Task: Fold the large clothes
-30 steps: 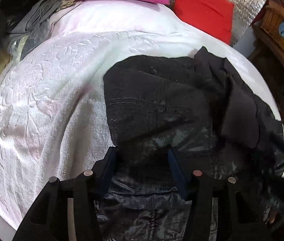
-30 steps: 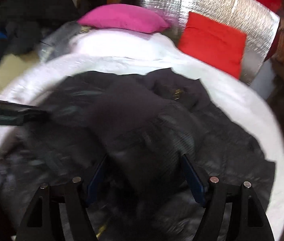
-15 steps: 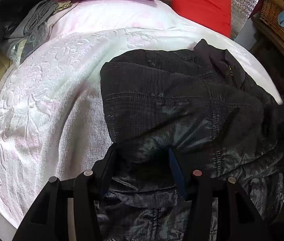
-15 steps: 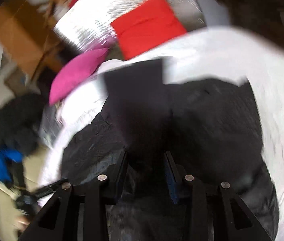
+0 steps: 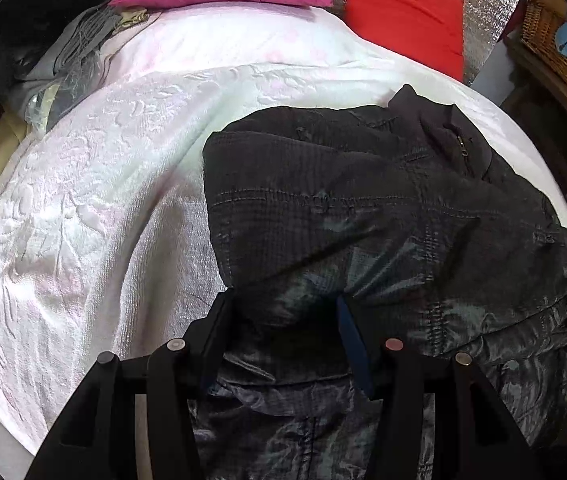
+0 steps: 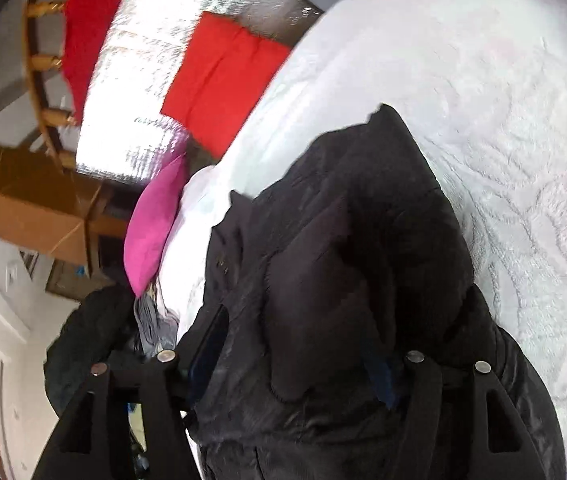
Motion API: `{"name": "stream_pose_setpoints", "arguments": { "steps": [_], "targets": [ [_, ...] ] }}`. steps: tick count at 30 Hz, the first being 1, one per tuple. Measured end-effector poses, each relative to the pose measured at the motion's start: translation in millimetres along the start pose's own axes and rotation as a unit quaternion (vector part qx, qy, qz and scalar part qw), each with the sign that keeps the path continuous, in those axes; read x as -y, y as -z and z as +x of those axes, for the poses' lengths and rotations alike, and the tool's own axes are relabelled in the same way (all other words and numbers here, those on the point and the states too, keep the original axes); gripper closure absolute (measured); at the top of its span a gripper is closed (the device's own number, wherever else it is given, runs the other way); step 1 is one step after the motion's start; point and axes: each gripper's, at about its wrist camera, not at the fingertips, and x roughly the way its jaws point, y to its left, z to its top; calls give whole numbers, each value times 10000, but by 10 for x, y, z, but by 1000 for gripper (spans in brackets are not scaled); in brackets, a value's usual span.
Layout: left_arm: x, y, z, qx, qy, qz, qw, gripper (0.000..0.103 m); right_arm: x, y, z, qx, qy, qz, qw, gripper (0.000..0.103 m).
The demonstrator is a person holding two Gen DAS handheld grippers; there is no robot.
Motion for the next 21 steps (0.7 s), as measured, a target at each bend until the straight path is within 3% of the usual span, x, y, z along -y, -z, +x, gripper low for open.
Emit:
{"name": "stream_pose_setpoints", "arguments": {
  "steps": [2,5,9,11,14,16,21],
  "targets": [
    [33,9,4,28,-92,83,9999,48,-13,-13,31,70,307,-139,9994,84],
    [57,8,-7,59,-123,122,9998,48,-46,6,-55,260,351,-300,9986,89],
    [110,42,-72,130,-142,223,9996,48,-301,42,-333,727,326,-941,9924,90],
    [147,68,-86,139,-198,306,9992,48,-339,73,-403,747,418,-1088,9904,91],
    [213,115,-41,110,-375,498,9980,48,-214,97,-326,487,919,-1107,9884,91],
    [235,129,-10,95,-497,593,9970,48,-78,72,-157,-3,1186,-950,9884,90],
    [201,109,-62,141,-407,490,9979,48,-76,-7,-248,-231,955,-818,9918,88]
  ]
}}
